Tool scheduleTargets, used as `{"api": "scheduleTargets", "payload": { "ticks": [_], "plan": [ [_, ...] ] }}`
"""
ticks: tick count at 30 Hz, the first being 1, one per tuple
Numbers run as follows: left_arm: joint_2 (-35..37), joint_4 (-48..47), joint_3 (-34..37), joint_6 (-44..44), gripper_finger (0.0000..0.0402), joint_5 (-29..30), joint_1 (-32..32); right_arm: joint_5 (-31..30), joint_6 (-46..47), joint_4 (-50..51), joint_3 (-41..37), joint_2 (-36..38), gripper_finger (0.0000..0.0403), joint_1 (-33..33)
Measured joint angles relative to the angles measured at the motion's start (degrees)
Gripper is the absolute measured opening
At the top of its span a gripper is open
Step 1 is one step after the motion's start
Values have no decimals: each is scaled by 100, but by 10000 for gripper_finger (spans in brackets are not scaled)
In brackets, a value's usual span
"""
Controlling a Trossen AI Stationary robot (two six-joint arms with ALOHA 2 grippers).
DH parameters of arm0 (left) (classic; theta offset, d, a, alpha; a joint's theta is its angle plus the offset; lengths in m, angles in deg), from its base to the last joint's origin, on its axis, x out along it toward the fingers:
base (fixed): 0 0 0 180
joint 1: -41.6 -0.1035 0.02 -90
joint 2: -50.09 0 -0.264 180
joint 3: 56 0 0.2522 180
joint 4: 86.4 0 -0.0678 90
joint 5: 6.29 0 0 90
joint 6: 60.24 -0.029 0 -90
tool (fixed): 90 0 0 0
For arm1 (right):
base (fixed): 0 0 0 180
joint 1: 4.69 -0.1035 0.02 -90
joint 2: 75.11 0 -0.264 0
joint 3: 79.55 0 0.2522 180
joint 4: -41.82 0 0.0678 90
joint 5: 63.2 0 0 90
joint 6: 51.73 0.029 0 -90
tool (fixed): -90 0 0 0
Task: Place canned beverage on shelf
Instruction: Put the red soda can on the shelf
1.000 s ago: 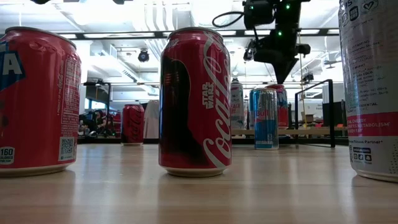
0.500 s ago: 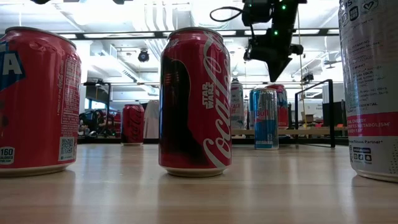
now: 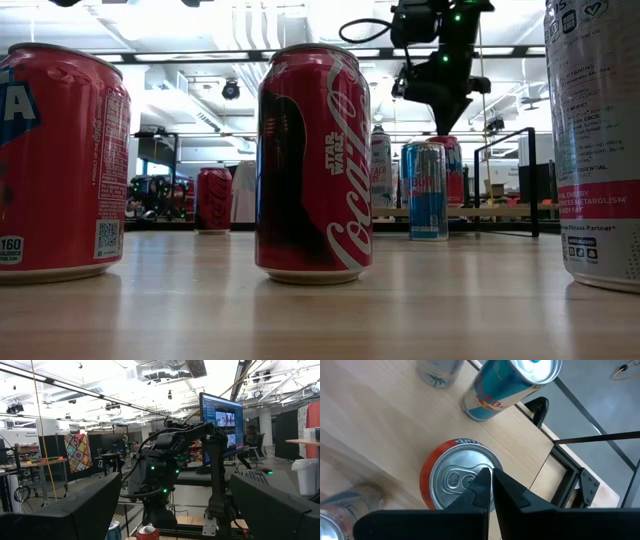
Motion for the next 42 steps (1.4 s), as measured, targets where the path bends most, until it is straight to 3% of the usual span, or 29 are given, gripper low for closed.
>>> {"api": "scheduleTargets", "payload": {
  "ticks": [42],
  "plan": [
    [1, -2, 0, 2, 359, 0, 2, -478, 387, 410, -118, 27, 9, -17]
  ]
}}
